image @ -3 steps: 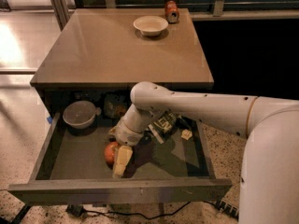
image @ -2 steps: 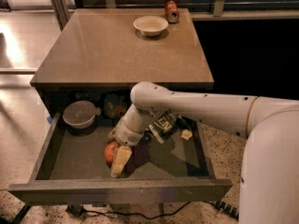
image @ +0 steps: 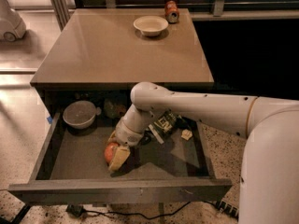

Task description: Pick apple from top drawer and place on counter

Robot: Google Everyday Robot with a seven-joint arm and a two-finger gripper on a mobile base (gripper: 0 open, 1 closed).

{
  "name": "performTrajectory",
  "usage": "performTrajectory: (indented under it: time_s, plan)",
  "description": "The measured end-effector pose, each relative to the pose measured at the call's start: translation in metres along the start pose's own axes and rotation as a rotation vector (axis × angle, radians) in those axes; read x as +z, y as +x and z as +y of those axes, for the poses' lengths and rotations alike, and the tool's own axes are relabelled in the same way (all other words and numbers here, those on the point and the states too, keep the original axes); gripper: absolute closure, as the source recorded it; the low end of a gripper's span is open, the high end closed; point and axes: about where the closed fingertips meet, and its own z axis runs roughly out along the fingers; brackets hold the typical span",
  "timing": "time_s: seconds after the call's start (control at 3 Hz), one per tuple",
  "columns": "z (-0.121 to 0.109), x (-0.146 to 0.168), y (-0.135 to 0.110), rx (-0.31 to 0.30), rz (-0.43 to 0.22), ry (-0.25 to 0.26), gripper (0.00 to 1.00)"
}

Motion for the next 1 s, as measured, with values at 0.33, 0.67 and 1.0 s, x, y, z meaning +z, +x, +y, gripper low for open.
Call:
performTrajectory:
  time_s: [0.33, 0.67, 1.0]
  plan:
    - [0.0, 0.0001, 0.0, 0.0, 0.0, 0.0, 1.0]
    - [0.0, 0.0001, 0.0, 0.0, 0.0, 0.0, 1.0]
    - [-0.0005, -0.0024, -0.0002, 0.009, -0.001, 0.003, 1.0]
